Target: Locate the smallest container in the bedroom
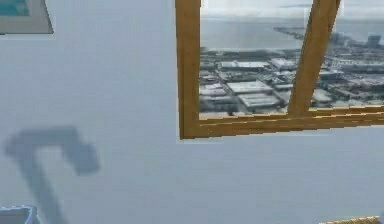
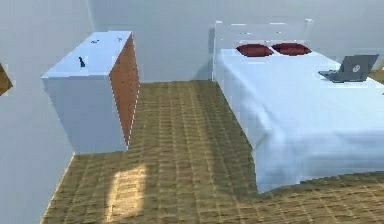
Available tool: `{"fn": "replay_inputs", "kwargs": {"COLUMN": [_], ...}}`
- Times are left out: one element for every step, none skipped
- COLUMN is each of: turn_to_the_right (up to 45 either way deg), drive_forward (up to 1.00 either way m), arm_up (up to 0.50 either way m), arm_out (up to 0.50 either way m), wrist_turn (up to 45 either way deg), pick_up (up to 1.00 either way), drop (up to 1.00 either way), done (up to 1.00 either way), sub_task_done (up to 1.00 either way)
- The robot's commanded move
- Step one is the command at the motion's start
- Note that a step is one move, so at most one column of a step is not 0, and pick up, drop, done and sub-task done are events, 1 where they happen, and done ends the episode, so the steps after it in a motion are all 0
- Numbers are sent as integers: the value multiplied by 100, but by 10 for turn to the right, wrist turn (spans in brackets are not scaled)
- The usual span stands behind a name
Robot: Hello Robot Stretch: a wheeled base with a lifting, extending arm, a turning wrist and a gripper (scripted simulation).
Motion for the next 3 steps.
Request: {"fn": "replay_inputs", "kwargs": {"turn_to_the_right": [0, -450, -450], "drive_forward": [5, 0, 0], "arm_up": [0, 0, 0], "arm_out": [0, 0, 0], "wrist_turn": [0, 0, 0], "pick_up": [0, 0, 0], "drop": [0, 0, 0], "done": [0, 0, 0], "sub_task_done": [0, 0, 0]}}
